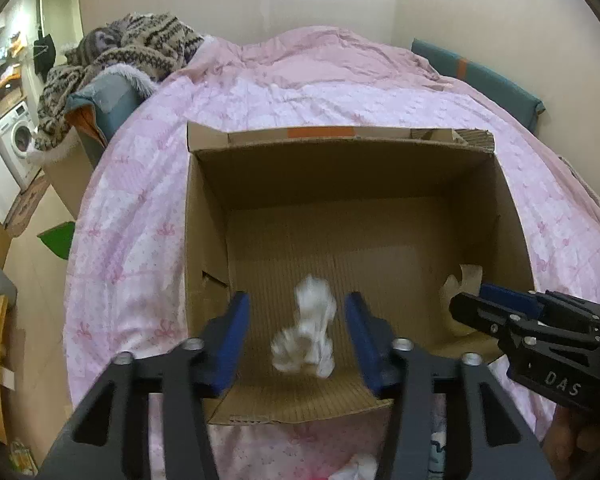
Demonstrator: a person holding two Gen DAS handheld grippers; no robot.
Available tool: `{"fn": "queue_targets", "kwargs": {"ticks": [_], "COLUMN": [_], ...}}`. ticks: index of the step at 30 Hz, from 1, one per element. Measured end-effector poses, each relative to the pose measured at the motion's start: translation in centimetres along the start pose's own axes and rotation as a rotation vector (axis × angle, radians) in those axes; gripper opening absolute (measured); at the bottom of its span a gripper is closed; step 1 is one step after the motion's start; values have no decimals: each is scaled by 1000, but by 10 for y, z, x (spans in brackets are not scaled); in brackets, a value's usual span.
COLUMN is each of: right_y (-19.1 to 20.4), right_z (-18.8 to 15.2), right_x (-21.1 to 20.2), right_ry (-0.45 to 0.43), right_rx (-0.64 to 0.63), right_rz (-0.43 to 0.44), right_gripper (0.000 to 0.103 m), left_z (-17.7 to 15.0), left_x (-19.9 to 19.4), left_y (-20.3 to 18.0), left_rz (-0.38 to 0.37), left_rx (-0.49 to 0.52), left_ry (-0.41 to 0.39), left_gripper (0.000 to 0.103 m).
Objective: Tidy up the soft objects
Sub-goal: 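Carry the tissue into the cardboard box and open the left gripper, then move the left gripper back over the clear plastic bag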
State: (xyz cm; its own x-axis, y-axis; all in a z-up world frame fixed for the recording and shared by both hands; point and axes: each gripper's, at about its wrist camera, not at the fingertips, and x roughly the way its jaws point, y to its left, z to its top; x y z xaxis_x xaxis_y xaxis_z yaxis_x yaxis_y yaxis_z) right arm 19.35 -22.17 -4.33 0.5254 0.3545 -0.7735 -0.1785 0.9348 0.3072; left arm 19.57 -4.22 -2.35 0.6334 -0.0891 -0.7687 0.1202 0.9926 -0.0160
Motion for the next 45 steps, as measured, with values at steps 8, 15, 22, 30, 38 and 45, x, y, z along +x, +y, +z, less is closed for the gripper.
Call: {"fn": "queue_targets", "kwargs": {"ticks": [8,15,22,30,38,45], "right_y": [-3,-6,2,-1,2,6], "right_z": [3,10,12,9,-4,-23], "right_x": [-17,-20,-47,-56,-70,-82], "right_ry": [-82,-108,-225,-205,-170,-141], "right_rx": [21,52,22,52,33,28], "right_rz": [11,-10,-15,-14,-12,6], "right_gripper": [81,94,95,95,95,95], "left_z": [5,6,5,3,-8,-24], "left_x": [-11,-16,-29,-51,-75,-90], "left_y": [2,3,13,21,25,30], "left_rz": [-1,14,28,44,62,53], "left_rx": [-20,-33,-81,-106,-100,-108], "left_ry": [-43,-53,-74,-100,-114,-92], "left_gripper": [70,71,71,71,71,71]}}
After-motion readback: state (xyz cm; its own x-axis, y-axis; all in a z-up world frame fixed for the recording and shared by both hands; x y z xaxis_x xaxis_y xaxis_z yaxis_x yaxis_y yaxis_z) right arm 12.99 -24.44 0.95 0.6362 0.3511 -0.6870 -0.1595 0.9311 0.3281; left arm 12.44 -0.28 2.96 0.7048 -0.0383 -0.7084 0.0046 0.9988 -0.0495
